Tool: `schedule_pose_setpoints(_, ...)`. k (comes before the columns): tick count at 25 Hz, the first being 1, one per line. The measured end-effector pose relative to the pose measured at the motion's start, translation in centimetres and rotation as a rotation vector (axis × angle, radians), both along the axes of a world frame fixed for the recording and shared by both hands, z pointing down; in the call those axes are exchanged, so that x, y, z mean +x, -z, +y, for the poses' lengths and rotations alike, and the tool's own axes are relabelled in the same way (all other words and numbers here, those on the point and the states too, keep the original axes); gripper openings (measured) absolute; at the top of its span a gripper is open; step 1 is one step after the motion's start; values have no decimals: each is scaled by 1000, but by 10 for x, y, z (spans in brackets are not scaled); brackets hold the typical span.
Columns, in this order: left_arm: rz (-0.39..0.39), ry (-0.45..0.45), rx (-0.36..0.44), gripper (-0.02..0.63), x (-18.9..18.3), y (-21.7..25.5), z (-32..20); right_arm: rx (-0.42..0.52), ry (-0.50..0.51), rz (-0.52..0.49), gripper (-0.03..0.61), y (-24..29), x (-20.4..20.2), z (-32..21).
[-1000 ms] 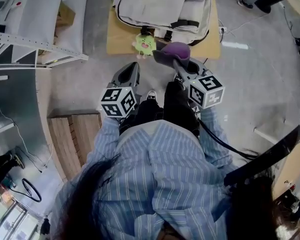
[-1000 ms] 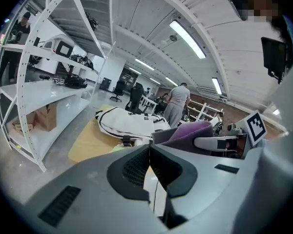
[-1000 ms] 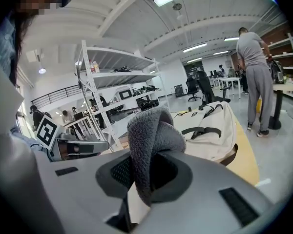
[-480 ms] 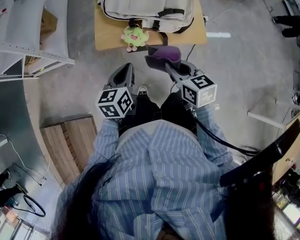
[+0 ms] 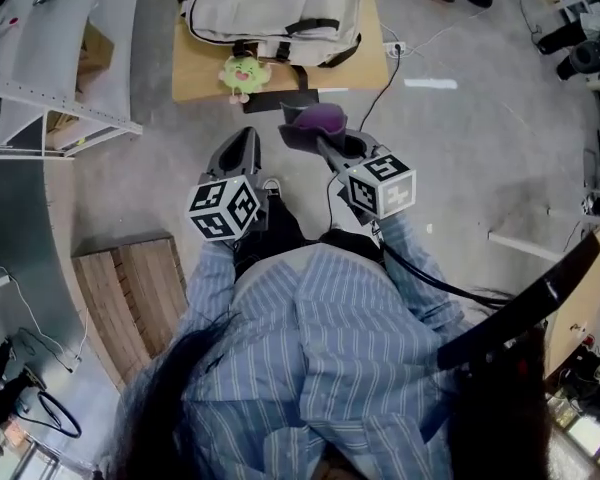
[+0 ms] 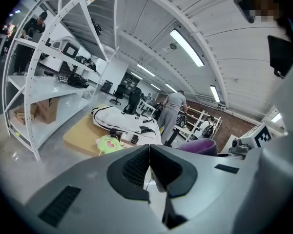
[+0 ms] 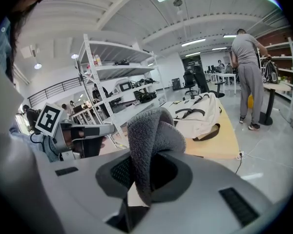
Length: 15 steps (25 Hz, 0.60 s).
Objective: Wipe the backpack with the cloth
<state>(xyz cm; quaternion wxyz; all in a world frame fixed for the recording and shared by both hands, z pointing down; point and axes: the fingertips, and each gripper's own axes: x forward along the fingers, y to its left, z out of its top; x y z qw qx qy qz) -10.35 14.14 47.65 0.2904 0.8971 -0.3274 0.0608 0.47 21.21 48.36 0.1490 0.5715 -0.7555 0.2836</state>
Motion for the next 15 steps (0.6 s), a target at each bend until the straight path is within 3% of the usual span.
schedule_pose_setpoints(10,-29,-9,-17,5,52,-10,122,-37,42,8,41,-24,51,113)
schedule_pose_setpoints(15,-44,-24,3,5,70,-9,159,-24,54,13,41,-22,65,148)
